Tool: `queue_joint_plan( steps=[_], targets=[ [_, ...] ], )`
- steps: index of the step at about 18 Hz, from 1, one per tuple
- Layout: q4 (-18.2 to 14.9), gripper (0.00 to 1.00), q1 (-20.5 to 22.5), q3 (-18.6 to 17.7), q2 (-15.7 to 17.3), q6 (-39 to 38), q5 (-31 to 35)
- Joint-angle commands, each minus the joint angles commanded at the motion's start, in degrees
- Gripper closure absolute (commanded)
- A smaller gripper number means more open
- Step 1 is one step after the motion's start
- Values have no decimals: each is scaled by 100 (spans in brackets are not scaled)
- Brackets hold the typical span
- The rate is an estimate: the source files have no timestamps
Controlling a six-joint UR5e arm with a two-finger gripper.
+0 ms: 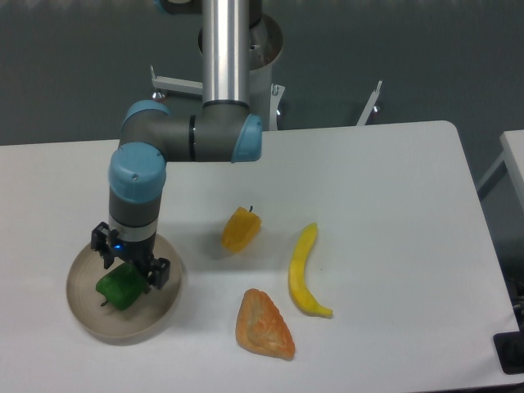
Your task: Place the green pepper on the plate
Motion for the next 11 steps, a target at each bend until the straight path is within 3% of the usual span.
queue_joint_plan(
  steps=[11],
  targets=[
    [-53,1,1582,413,-17,2100,413]
  ],
)
